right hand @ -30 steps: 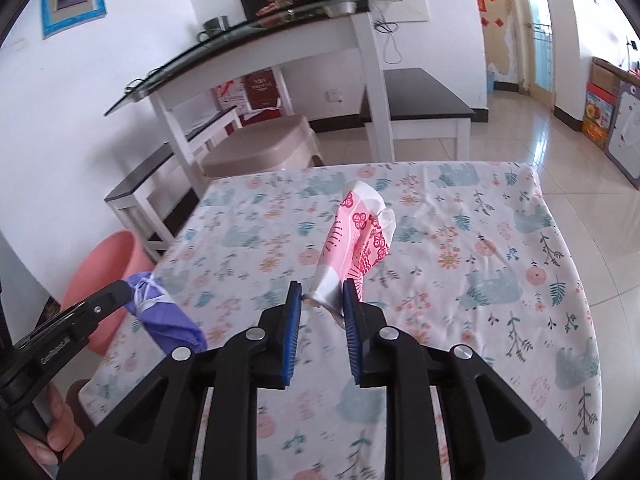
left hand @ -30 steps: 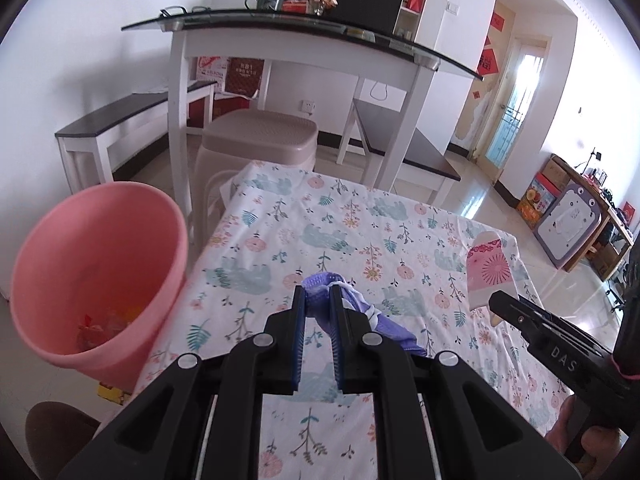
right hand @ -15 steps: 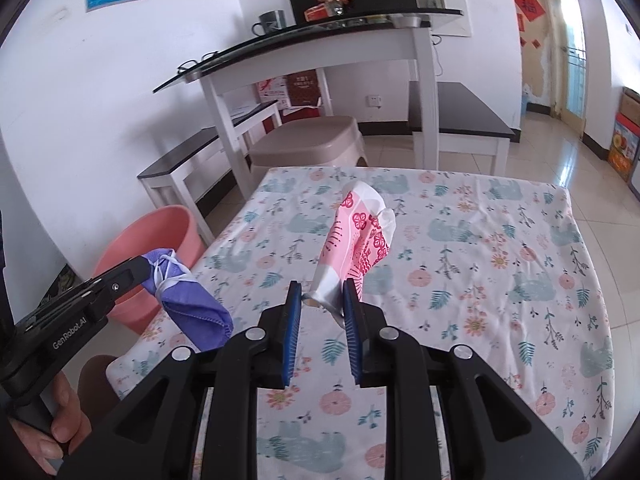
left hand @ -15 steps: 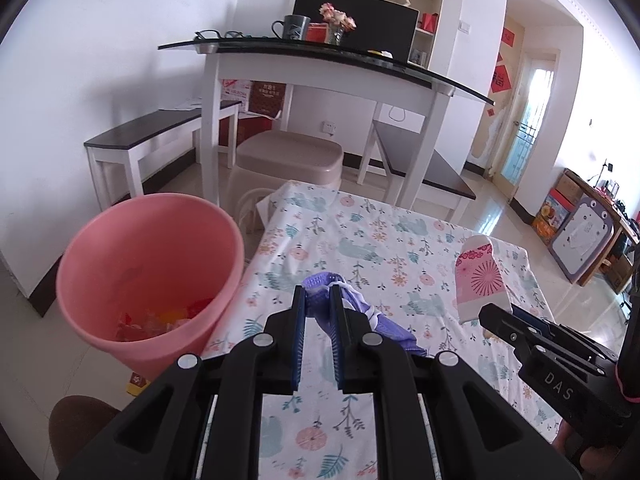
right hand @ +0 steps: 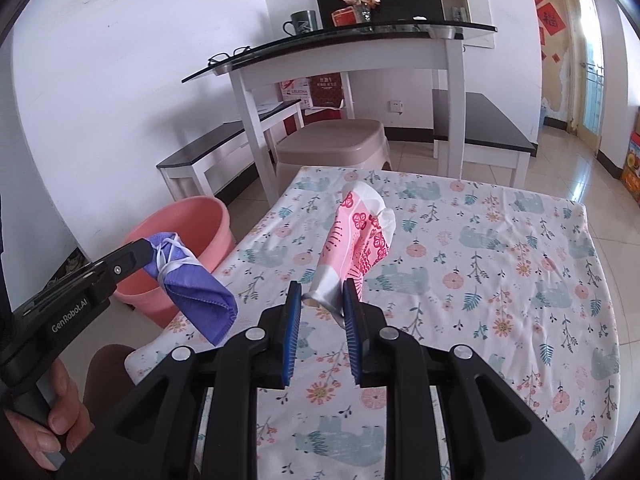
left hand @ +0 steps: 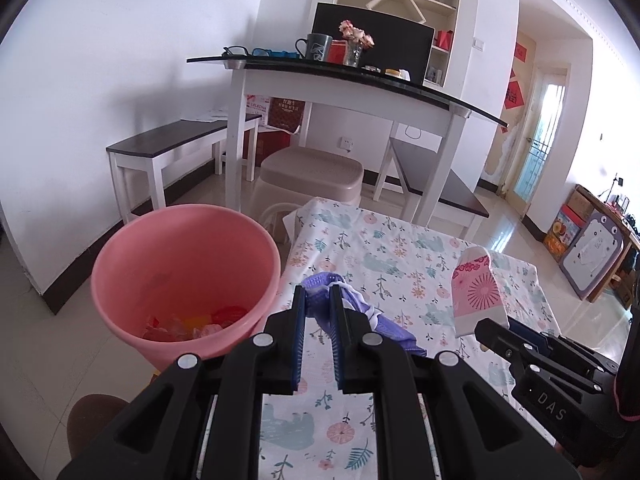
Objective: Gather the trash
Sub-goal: 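Carry the purple bundle and pink packet over the pink bucket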
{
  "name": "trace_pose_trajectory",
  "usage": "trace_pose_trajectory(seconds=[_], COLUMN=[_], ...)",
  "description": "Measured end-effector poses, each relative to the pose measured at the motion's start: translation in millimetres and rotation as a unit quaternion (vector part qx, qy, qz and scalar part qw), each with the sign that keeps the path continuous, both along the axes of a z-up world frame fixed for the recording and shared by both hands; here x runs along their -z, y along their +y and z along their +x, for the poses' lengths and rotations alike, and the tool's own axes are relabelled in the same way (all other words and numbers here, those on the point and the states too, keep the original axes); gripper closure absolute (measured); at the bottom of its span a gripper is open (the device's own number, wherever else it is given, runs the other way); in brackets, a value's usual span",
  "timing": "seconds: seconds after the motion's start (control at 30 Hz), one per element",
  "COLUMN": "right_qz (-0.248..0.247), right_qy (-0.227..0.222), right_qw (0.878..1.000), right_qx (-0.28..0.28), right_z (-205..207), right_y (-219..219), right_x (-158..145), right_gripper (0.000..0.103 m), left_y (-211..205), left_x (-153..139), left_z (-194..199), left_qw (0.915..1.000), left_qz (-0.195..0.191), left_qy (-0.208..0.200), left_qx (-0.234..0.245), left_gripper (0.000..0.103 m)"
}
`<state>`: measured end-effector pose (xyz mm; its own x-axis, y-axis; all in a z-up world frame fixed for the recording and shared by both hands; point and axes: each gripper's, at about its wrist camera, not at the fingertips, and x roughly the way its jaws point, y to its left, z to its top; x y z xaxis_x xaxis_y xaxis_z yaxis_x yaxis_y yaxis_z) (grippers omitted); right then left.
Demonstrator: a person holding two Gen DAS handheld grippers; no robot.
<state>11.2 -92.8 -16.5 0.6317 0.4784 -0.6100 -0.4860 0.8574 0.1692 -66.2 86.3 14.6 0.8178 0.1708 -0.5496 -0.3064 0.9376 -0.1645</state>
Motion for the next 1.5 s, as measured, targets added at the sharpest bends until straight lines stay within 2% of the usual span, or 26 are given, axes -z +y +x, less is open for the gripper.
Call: trace_pose_trajectory(seconds=[0.4,0.9,1.5], right_qz=[-0.007,-0.018,-0.026], right_qy=[-0.019,-0.032,-0.032], right_qw=[0.999,0.996,0.991], right_qx=[-0.031,-0.08,-0.126], right_z=[-13,-19,-11], right_y=[25,74,125], right_x=[-8,-12,-9], right_gripper=[0.082,0.082,0.082], left_y=[16,57,101], left_x=[-5,-7,3], left_z=[-18,-36,-34], left_qw=[0.9996,0.9969,0.9919], left_qz=[0.001,0.0,-0.003], left_qy=[-0.013,-0.02,-0.014], left_qx=[-0.025,-0.076,-0.126], left_gripper=[0.092,0.092,0.092])
